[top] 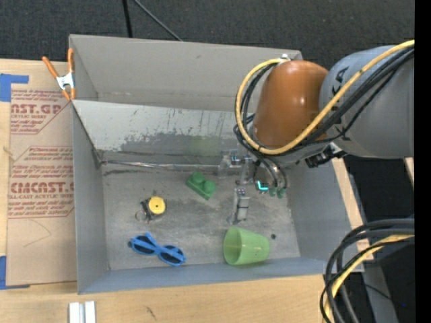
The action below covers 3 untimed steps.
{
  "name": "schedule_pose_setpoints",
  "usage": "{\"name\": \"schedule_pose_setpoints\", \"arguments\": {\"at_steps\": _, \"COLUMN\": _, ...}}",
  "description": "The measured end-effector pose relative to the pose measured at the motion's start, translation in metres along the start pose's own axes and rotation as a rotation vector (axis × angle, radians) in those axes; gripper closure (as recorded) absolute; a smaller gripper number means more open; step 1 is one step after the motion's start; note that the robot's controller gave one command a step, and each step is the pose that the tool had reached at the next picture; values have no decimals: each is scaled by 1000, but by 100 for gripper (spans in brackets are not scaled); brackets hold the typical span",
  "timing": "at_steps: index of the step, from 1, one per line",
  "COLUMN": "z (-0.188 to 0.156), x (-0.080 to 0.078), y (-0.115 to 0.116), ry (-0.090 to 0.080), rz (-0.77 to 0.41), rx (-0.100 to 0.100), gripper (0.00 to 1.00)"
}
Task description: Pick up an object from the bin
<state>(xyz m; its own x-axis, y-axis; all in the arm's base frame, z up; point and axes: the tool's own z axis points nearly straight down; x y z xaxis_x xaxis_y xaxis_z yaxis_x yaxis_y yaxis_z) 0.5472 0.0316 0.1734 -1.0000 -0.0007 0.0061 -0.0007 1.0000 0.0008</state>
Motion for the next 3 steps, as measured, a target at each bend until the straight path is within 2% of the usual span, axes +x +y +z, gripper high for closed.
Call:
{"name": "schedule_pose_setpoints", "arguments": {"at_steps": 1, "z": 79, "x": 58, "y": -43, "ry": 0, "rz": -44, "rx": -2, "gripper": 0}}
{"name": "schedule_pose_setpoints", "arguments": {"at_steps": 2, "z": 86, "x": 36, "y": -114, "ry": -15, "rz": -424, "rx": 5, "gripper": 0}}
{"name": "schedule_pose_setpoints", "arguments": {"at_steps": 3, "z": 96, "x": 57, "y": -112, "ry": -6, "rz": -517, "rx": 2, "gripper": 0}}
